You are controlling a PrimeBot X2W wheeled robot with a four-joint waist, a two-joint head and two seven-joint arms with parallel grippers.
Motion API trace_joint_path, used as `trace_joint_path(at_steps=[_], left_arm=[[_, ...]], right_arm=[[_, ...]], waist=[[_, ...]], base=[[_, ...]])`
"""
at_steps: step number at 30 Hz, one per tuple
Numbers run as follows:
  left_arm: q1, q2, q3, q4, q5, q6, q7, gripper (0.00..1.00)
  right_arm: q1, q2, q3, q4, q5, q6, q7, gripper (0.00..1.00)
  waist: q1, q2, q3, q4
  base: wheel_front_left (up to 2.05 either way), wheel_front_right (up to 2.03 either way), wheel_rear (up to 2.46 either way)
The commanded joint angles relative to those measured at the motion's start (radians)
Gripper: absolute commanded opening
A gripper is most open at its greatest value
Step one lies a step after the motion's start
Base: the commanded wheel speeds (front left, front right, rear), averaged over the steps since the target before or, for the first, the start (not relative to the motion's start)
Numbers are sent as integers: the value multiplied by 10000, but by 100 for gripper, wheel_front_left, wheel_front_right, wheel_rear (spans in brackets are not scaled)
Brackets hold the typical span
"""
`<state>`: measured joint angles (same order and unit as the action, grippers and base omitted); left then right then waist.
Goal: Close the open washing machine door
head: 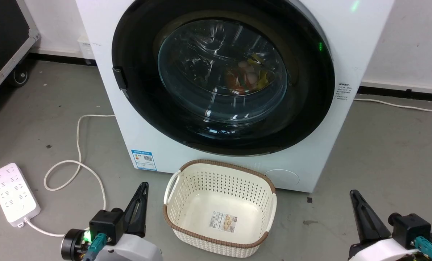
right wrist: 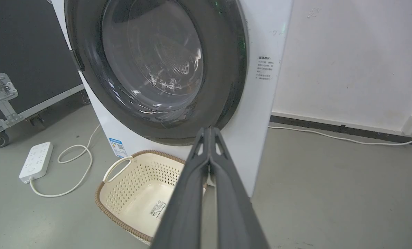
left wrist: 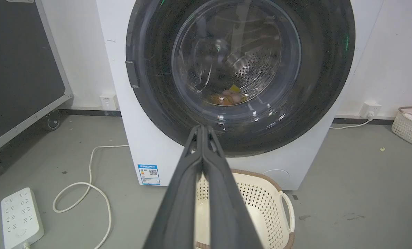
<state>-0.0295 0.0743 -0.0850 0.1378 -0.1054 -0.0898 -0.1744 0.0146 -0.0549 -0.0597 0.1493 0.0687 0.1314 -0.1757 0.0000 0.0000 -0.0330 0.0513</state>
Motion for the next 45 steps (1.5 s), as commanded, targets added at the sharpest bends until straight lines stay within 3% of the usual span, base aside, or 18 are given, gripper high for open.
trace_joint_path(at_steps=[1, 45], left_arm=[[101, -43, 46, -88, 98, 70, 68, 0], [205, -149, 476, -778, 609, 513, 964, 0]], right_arm=[[-47, 16, 31, -106, -104, -3, 69, 0], [-100, 33, 334, -848, -416, -5, 972, 0]], waist=[[0, 0, 6, -9], [0, 0, 179, -279]], base=[[0, 0, 0], [0, 0, 0]])
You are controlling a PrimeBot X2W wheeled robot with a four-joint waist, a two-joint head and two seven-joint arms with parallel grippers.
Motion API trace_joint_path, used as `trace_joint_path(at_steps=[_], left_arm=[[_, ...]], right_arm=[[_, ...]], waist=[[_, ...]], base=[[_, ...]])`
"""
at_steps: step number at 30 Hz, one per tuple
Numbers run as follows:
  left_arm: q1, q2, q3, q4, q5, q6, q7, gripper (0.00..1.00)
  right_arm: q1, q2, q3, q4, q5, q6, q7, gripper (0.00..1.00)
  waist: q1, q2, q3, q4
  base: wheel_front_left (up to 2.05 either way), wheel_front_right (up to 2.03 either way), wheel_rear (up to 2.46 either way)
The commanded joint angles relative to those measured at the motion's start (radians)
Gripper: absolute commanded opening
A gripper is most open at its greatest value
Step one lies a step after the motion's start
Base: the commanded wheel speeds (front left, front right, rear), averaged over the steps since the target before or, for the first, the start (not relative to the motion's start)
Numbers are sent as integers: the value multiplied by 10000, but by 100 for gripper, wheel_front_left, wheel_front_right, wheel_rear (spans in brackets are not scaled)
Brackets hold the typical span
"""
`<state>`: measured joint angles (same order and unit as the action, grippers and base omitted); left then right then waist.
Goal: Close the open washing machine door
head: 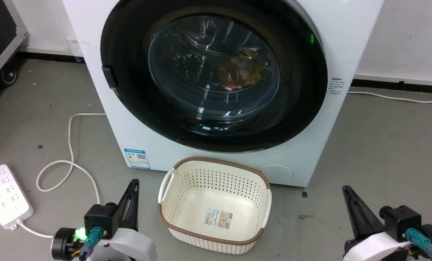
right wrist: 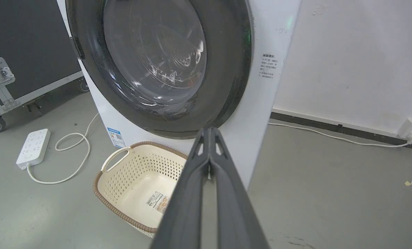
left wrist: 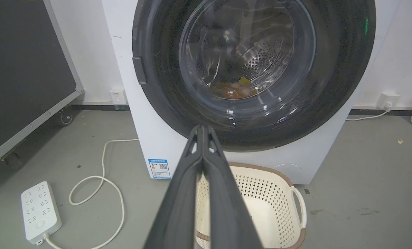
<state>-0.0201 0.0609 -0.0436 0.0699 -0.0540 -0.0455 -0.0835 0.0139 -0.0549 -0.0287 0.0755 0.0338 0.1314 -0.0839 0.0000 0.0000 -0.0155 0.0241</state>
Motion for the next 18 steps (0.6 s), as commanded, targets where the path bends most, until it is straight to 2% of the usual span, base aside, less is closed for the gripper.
trace_joint_path(at_steps=[1, 18], left_arm=[[113, -17, 72, -115, 107, 80, 76, 0], [153, -58, 238, -380, 304, 251, 421, 0]], right_arm=[[-94, 33, 30, -126, -74, -5, 74, 0], [-115, 39, 147, -412, -194, -6, 422, 0]], waist=[[0, 0, 8, -13], [0, 0, 75, -116]], base=[[0, 0, 0], [0, 0, 0]])
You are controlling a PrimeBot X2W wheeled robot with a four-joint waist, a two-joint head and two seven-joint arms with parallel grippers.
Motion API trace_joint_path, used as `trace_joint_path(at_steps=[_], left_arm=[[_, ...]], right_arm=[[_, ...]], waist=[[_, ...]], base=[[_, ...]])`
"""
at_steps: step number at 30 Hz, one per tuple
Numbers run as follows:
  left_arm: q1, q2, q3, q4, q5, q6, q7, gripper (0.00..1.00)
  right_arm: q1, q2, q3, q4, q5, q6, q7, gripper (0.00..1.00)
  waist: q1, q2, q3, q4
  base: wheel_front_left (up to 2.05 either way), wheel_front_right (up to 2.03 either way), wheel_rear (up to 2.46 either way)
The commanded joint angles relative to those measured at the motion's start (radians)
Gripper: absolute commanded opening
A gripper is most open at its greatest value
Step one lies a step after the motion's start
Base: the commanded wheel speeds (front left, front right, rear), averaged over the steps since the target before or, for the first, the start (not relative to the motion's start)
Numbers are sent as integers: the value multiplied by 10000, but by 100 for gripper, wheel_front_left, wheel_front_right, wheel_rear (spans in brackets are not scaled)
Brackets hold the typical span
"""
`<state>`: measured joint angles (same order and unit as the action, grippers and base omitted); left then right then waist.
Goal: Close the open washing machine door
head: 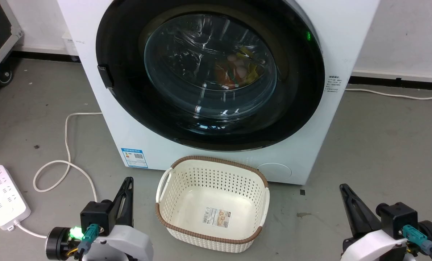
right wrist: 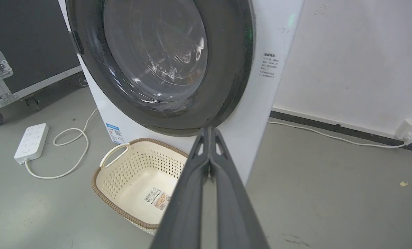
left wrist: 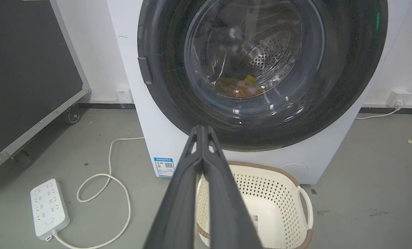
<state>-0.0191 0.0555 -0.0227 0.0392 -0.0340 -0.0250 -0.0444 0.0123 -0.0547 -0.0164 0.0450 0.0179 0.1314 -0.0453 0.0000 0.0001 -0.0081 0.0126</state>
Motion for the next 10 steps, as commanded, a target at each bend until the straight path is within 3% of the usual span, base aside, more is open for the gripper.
trace_joint_path(at_steps=[1, 10], left_arm=[[146, -7, 39, -90, 116, 56, 51, 0], [167, -28, 127, -231, 221, 147, 234, 0]], right_arm=[[-100, 38, 31, -124, -42, -6, 58, 0], [-111, 41, 93, -276, -106, -7, 242, 0]], waist=[[0, -1, 5, -8], [0, -1, 41, -63]], base=[[0, 0, 0], [0, 0, 0]])
